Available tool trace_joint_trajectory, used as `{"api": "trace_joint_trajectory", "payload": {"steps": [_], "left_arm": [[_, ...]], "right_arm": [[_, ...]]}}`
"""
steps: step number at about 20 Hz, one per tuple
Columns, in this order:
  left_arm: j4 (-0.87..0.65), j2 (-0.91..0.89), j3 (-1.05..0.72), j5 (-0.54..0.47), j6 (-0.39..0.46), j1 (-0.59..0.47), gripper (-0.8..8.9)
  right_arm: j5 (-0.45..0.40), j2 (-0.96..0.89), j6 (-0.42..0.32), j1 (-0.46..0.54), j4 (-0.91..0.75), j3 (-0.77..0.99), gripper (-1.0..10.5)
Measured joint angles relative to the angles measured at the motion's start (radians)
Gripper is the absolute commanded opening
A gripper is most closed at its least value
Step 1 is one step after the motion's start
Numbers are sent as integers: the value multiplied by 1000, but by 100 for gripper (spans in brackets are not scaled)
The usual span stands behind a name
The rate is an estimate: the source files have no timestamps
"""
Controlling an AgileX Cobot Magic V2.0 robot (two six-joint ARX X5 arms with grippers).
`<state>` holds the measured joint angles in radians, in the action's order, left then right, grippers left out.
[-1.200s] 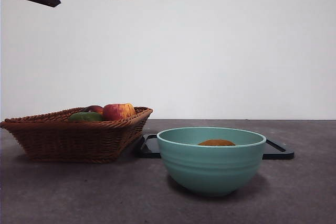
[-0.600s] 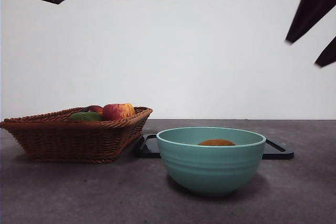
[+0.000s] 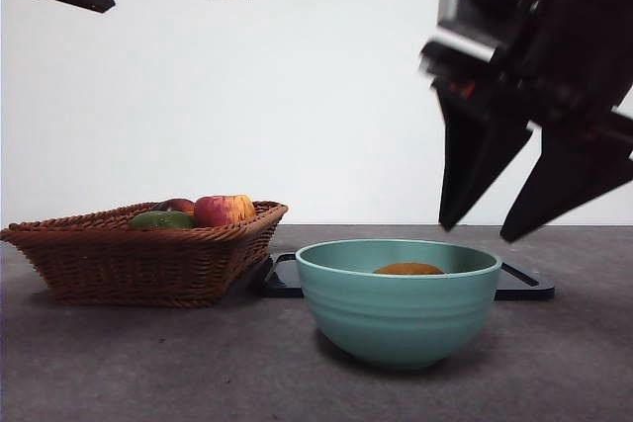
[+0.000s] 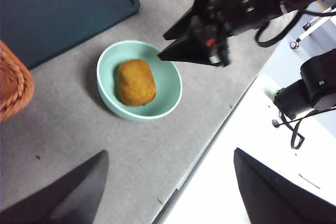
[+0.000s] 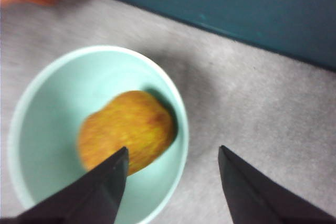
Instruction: Pick up the wifruite, put it on the bowl, pick up the plate, put it on desk
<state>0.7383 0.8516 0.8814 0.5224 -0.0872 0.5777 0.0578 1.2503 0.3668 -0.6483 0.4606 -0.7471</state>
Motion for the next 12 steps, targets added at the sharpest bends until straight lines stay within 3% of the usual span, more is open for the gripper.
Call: {"api": "trace_joint_trajectory", "payload": {"steps": [10, 12], "left_arm": [[15, 0, 0, 0, 0, 0, 371], [15, 0, 0, 0, 0, 0, 371]], "right_arm": [[-35, 151, 5, -23, -70, 0, 202], [-35, 156, 6, -26, -81, 0, 122]]}}
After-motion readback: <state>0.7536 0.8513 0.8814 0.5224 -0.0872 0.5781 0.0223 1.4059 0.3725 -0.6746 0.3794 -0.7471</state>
